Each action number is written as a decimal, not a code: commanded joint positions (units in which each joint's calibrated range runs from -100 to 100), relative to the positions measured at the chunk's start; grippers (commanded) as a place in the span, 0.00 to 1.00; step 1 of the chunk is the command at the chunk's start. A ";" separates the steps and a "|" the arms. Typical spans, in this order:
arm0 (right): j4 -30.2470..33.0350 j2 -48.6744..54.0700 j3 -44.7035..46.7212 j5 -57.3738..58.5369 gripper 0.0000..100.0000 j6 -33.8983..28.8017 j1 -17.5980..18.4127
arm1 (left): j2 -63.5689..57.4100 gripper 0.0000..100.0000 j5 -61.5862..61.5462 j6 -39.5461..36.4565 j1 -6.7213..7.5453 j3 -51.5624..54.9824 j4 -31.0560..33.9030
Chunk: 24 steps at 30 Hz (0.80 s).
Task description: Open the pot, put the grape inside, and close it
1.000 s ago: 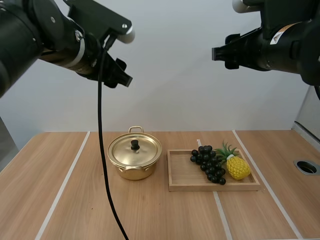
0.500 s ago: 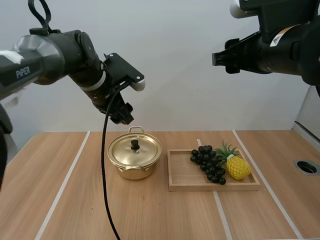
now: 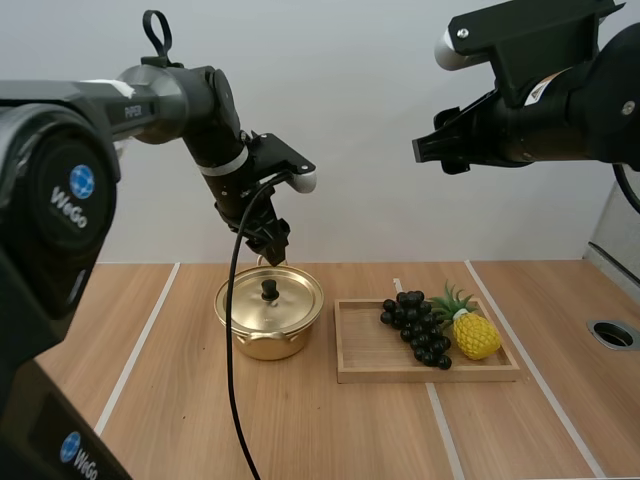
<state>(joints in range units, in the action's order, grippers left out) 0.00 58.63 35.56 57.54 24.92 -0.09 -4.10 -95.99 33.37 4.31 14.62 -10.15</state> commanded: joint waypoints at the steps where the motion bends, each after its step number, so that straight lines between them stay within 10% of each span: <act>1: -0.39 0.20 -0.53 0.64 1.00 1.13 0.01 | 3.66 1.00 -4.01 0.69 0.20 -3.86 0.60; 24: -0.54 0.20 -0.53 1.52 1.00 1.53 0.01 | 11.62 1.00 -4.01 1.21 1.06 -6.76 3.28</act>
<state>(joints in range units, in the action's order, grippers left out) -0.41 58.63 35.56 59.78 25.87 -0.09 7.65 -99.49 34.17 5.18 8.34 -5.75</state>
